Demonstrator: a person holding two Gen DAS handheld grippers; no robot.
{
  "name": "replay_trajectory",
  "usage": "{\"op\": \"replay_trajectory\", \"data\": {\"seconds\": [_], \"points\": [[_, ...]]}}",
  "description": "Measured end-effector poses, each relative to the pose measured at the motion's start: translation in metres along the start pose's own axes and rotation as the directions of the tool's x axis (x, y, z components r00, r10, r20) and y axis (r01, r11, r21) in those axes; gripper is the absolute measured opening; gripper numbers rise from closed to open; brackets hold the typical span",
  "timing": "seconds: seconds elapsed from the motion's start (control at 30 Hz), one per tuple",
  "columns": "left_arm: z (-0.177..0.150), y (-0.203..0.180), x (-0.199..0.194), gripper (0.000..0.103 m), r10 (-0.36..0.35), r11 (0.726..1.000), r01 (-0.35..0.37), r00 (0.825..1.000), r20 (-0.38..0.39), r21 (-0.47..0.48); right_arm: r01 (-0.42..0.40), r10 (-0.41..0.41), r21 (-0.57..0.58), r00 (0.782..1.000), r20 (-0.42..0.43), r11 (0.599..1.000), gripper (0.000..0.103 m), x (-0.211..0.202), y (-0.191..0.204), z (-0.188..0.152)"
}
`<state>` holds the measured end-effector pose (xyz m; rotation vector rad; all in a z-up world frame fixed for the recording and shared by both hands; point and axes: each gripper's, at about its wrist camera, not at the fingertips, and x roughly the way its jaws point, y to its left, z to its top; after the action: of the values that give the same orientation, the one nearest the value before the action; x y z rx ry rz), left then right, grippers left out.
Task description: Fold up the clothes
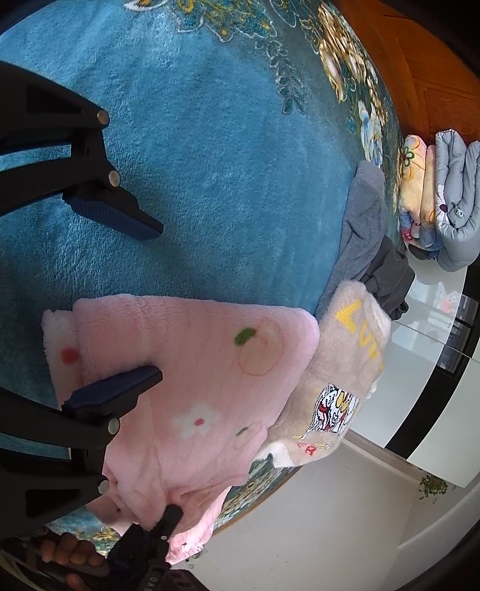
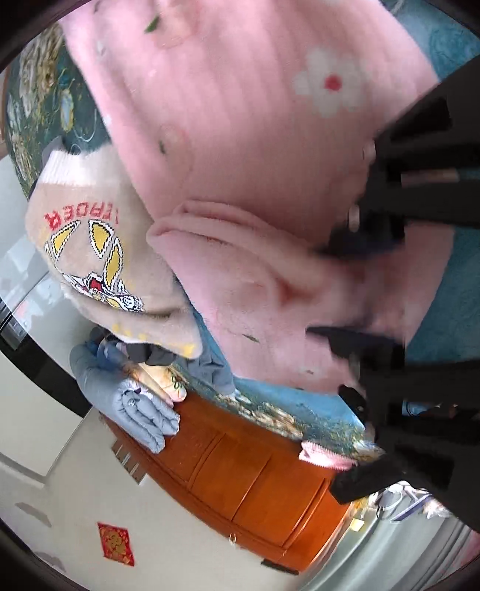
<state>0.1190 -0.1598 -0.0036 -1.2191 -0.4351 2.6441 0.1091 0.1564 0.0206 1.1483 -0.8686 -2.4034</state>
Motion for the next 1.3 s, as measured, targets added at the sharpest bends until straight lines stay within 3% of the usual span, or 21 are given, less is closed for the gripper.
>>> {"op": "replay_trajectory", "data": {"seconds": [0.07, 0.17, 0.3, 0.43, 0.53, 0.67, 0.77, 0.9, 0.93, 1.03, 1.13, 1.2, 1.3], "points": [[-0.001, -0.004, -0.002, 0.074, -0.017, 1.0, 0.017, 1.0, -0.005, 0.005, 0.009, -0.009, -0.013, 1.0, 0.018, 1.0, 0.015, -0.003, 0.006, 0.006], [-0.004, -0.012, -0.003, 0.077, -0.061, 0.998, 0.061, 0.998, -0.016, 0.016, -0.029, 0.036, -0.067, 0.994, 0.106, 0.997, 0.014, -0.033, 0.017, 0.014], [-0.008, -0.03, -0.001, 0.077, -0.08, 0.995, 0.083, 0.996, -0.044, 0.058, -0.015, 0.037, -0.119, 0.983, 0.183, 0.993, 0.014, -0.071, 0.017, 0.016], [-0.01, -0.044, 0.0, 0.077, -0.067, 0.993, 0.072, 0.996, -0.065, 0.094, 0.045, -0.052, 0.054, 0.99, 0.133, 0.997, 0.014, -0.063, -0.045, 0.002], [-0.003, -0.05, -0.01, 0.077, -0.032, 0.993, 0.036, 0.999, -0.035, 0.116, -0.014, -0.004, 0.158, 0.993, 0.115, 0.987, 0.014, -0.057, -0.077, -0.009], [0.01, -0.07, -0.022, 0.077, -0.027, 0.988, 0.025, 1.0, 0.01, 0.153, -0.037, 0.023, 0.105, 0.991, 0.133, 0.994, 0.019, -0.064, -0.07, -0.003], [0.011, -0.104, -0.015, 0.077, -0.06, 0.973, 0.061, 0.998, -0.008, 0.221, -0.042, 0.027, 0.078, 0.982, 0.186, 0.996, 0.022, -0.085, -0.07, 0.0], [0.005, -0.162, 0.006, 0.077, -0.101, 0.937, 0.115, 0.993, -0.06, 0.331, 0.024, -0.066, 0.131, 0.942, 0.328, 0.991, 0.028, -0.144, -0.103, 0.004], [0.003, -0.177, 0.012, 0.077, -0.105, 0.927, 0.123, 0.992, -0.069, 0.354, 0.044, -0.104, 0.17, 0.925, 0.365, 0.984, 0.03, -0.161, -0.117, 0.004], [-0.001, -0.225, 0.031, 0.077, -0.128, 0.895, 0.154, 0.988, -0.09, 0.419, 0.083, -0.229, 0.319, 0.862, 0.453, 0.944, 0.052, -0.209, -0.165, 0.0], [-0.011, -0.257, 0.058, 0.077, -0.096, 0.868, 0.145, 0.987, -0.125, 0.475, 0.093, -0.316, 0.423, 0.809, 0.495, 0.901, 0.057, -0.241, -0.205, 0.0], [-0.018, -0.273, 0.077, 0.077, -0.062, 0.855, 0.129, 0.987, -0.148, 0.502, 0.096, -0.344, 0.464, 0.804, 0.485, 0.88, 0.058, -0.249, -0.23, 0.009], [-0.018, -0.272, 0.086, 0.08, -0.059, 0.866, 0.132, 0.985, -0.163, 0.482, 0.079, -0.336, 0.479, 0.812, 0.478, 0.874, 0.058, -0.249, -0.259, 0.027]]}}
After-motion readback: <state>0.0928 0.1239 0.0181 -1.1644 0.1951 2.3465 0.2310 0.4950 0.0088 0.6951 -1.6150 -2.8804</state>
